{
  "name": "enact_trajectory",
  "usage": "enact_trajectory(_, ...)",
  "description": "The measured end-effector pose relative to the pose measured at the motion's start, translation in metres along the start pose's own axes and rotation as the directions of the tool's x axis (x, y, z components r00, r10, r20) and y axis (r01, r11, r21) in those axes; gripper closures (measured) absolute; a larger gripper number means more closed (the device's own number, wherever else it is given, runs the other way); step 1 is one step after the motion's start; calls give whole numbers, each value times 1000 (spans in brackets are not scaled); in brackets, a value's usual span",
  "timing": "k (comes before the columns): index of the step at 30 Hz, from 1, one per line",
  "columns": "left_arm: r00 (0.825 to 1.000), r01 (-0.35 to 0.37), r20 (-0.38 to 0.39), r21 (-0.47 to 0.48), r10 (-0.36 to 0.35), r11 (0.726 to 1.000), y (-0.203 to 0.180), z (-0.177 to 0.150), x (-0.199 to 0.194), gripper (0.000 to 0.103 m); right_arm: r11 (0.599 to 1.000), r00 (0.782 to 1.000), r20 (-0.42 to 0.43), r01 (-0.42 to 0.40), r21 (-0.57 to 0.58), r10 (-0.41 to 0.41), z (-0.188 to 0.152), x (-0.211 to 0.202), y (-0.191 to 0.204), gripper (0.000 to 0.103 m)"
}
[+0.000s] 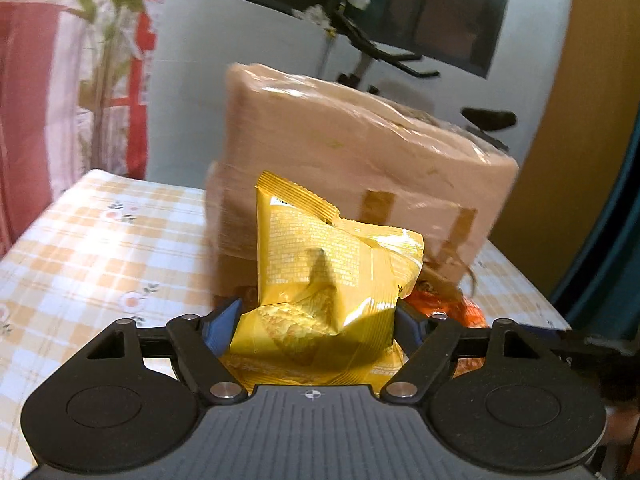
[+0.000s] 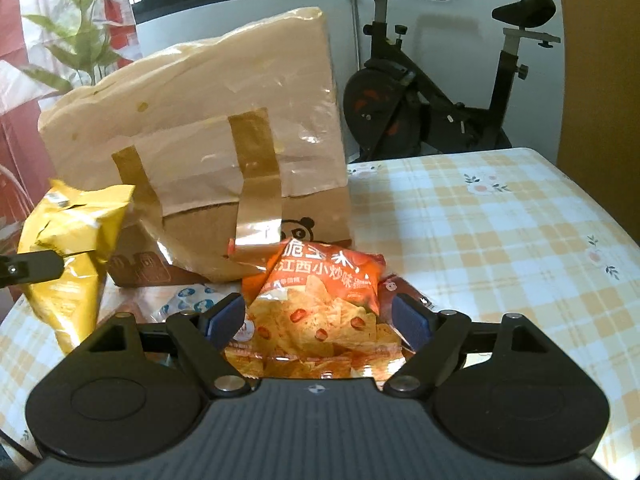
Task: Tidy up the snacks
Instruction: 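Grasp a small clear-wrapped pastry with the right gripper while the left gripper lifts the yellow bag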
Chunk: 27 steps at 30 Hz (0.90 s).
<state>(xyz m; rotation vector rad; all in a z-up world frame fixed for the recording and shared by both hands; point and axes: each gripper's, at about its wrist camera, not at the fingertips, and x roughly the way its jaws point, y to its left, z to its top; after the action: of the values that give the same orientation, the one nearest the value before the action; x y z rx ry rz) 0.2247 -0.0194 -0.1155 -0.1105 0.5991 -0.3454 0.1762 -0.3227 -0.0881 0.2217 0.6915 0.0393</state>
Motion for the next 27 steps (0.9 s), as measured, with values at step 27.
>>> enact_trajectory(27, 999, -45, 12, -60, 45, 997, 14, -6, -16, 23, 948, 989, -89, -137, -288, 116, -10, -3, 57, 47)
